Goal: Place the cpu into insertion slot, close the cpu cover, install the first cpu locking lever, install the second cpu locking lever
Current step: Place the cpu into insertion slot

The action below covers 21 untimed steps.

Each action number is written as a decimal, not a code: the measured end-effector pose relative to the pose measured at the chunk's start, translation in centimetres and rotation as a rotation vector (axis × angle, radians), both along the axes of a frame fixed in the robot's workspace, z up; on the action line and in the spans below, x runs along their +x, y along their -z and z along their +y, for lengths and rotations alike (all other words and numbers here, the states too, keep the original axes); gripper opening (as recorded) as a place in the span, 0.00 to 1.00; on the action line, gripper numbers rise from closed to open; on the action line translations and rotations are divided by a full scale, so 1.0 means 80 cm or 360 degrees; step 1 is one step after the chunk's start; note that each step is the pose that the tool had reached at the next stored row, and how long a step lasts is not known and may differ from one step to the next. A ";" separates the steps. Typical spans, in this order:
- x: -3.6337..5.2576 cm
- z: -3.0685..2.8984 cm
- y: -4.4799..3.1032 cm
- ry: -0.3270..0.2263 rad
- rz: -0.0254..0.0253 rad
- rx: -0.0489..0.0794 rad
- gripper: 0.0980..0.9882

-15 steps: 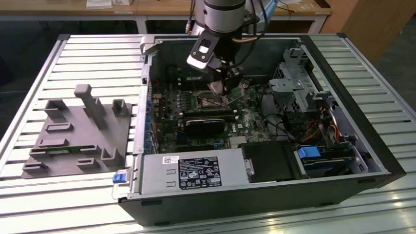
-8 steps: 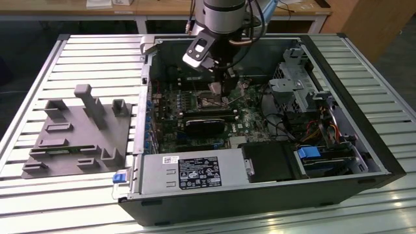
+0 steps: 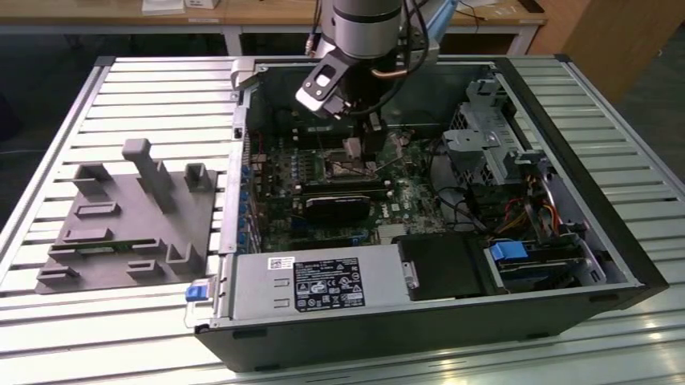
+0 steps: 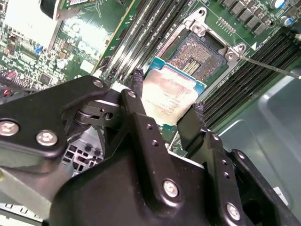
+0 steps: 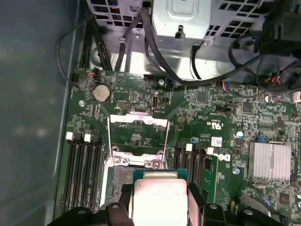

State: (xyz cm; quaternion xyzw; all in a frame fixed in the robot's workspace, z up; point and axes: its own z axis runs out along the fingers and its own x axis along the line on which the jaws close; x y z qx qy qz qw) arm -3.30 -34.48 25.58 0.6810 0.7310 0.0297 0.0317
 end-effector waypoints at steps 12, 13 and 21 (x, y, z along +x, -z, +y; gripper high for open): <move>-0.002 0.0041 0.0154 0.0017 0.00002 0.0000 0.50; -0.002 0.0054 0.0161 0.0019 0.00002 0.0000 0.50; -0.004 0.0138 0.0212 0.0053 0.00000 0.0000 0.50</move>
